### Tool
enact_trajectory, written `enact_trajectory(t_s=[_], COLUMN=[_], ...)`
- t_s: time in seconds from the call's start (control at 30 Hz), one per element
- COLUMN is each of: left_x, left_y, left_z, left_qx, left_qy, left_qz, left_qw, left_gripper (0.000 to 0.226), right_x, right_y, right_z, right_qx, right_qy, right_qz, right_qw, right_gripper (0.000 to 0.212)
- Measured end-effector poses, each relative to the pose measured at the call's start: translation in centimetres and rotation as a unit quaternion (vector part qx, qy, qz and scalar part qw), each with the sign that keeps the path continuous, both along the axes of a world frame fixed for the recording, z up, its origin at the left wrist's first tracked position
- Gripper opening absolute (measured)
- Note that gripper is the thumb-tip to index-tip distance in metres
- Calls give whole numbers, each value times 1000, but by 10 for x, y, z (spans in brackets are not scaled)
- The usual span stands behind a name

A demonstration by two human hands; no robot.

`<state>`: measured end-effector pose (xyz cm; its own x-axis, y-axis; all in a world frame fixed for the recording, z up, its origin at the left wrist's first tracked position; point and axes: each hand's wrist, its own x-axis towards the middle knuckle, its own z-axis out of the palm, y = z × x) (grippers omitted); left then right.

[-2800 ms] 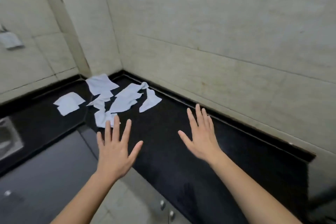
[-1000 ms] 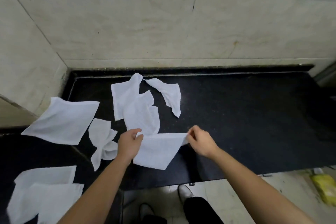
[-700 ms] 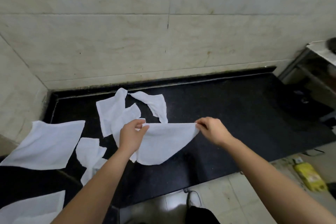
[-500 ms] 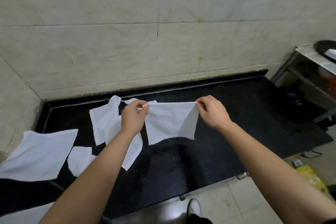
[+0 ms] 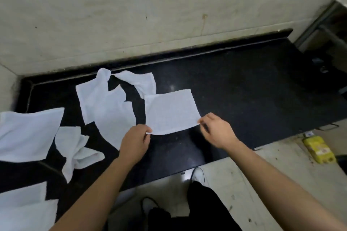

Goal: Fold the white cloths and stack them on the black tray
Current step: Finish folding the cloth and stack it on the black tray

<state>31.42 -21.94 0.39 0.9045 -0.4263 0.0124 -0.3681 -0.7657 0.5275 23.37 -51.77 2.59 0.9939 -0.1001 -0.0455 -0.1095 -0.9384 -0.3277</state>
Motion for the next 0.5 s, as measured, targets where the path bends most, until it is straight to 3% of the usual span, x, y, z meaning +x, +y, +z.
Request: enact_trajectory(t_s=[0.17,0.37,0.5], left_x=[-75,-119,-117], left_y=[25,33,33], left_z=[-59,-70,-63], left_qx=[85,58,40], left_qy=[23,5,50], left_qz=[-87,-76,-50], left_qw=[992,995,997], left_gripper=[17,12,14], right_x=[-71,-107,-104], right_y=[25,29,20], right_z=[-63,-74,-67], right_qx=[-32,-23,1], right_qy=[79,95,121], right_qz=[51,61,82], right_qw=[995,993,989], right_gripper=[12,14,18])
